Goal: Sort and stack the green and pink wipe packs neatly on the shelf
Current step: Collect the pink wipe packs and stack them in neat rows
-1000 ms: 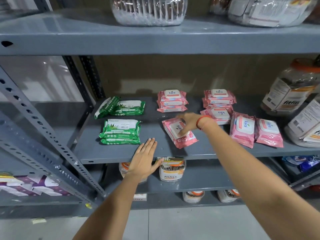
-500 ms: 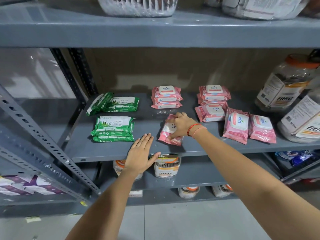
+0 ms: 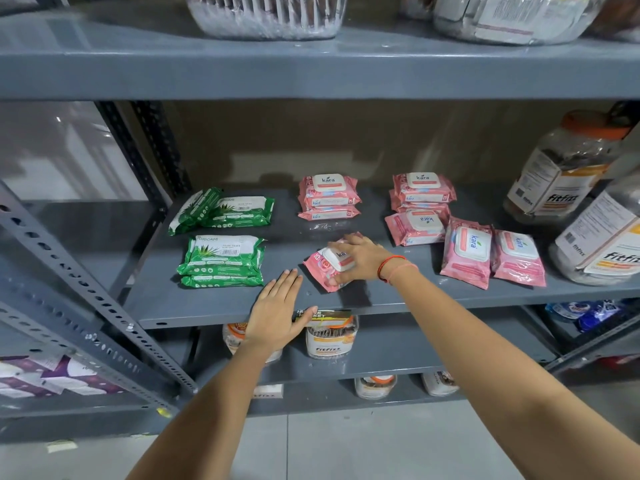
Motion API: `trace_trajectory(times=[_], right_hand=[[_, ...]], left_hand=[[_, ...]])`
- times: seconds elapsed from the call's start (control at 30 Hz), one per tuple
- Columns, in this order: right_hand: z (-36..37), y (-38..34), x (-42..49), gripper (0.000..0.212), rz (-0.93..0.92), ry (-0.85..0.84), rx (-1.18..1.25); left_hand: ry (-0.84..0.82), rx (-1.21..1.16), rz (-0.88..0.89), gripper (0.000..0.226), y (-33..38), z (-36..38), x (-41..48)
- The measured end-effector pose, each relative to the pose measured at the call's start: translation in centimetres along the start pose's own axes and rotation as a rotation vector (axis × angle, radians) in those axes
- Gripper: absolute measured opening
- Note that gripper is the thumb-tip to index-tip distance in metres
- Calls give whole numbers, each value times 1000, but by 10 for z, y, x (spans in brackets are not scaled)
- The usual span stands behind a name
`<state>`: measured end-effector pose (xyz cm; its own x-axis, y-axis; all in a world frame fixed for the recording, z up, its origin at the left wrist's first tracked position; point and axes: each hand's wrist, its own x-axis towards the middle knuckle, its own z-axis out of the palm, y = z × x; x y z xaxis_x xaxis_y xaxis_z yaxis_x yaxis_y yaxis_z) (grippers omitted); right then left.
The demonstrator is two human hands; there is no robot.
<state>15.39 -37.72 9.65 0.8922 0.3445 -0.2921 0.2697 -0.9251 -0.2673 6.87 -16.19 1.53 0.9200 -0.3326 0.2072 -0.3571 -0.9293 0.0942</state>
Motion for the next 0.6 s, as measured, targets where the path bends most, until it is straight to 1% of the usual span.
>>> trace_trajectory(times=[0.07,0.17,0.23,0.37,0.47,0.6], right_hand=[[9,-3,-2,87,55,88,28],[25,-19,-7,84,181,277,-60],[35,-31,-10,83,250,334,-87],[42,-43,-14,85,327,349,-93],[38,-41,-15,85,299,326,-102],[36,-35,-16,85,251,305,-89]], left_hand=[[-8,2,-6,72,0,1,0],[-19,10,-12,73,1,1,0],[-16,7,-26,74,2,1,0],[16,-51,-66,70,4,0,1],[12,-41,-67,70,4,0,0],[-6,-28,-68,79,5,-2,0]])
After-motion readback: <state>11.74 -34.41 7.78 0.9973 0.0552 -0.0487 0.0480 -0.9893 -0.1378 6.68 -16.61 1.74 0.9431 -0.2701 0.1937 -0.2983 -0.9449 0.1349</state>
